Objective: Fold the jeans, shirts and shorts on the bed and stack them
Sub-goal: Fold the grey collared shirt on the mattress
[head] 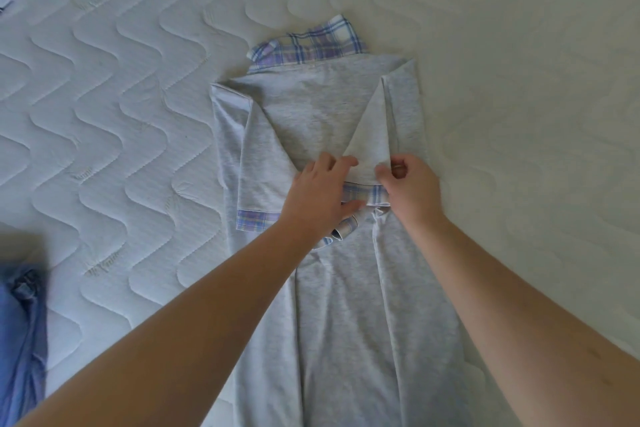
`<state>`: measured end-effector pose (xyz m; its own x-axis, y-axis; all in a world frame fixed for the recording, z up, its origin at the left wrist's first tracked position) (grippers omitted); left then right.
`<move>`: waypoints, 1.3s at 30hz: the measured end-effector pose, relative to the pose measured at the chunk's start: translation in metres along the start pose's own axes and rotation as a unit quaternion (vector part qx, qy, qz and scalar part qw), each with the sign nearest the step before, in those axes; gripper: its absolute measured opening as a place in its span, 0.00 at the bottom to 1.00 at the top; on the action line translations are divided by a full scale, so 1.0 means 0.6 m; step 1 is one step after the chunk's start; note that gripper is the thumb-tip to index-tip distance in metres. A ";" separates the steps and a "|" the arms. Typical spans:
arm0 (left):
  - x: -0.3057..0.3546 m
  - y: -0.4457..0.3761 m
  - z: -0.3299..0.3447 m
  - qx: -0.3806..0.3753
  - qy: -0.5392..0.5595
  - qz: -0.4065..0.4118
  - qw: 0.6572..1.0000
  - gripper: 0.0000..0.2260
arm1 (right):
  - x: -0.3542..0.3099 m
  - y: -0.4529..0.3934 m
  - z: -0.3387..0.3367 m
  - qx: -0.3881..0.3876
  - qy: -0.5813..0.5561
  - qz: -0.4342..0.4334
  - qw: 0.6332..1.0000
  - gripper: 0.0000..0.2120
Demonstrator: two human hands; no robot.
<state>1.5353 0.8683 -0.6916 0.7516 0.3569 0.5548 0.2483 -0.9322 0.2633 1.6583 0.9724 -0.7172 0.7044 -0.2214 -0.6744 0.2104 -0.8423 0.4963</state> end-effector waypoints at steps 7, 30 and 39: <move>-0.014 -0.008 0.008 0.028 0.012 -0.018 0.999 0.14 | -0.010 0.001 -0.010 0.045 0.205 -0.079 0.975 0.21; -0.230 -0.108 -0.176 0.046 -0.065 -0.074 0.994 0.12 | -0.139 0.050 0.196 -0.127 0.329 -0.118 0.928 0.24; -0.229 -0.148 -0.196 -0.028 -0.131 -0.080 0.988 0.10 | -0.125 0.068 0.186 -0.152 0.485 -0.105 0.855 0.26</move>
<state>1.3382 0.9092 -0.6987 0.8401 0.4643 0.2804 0.3478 -0.8578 0.3785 1.5384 0.8997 -0.7075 0.8288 0.5554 -0.0684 0.4638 -0.6134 0.6393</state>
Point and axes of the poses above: each hand's wrist, its own y-axis away from the middle knuckle, its own z-axis out of the palm, x = y × z, the point moved 5 cm from there along -y, towards the middle knuckle, and after that the axes turned 6 degrees about z, right-handed, at the moved point
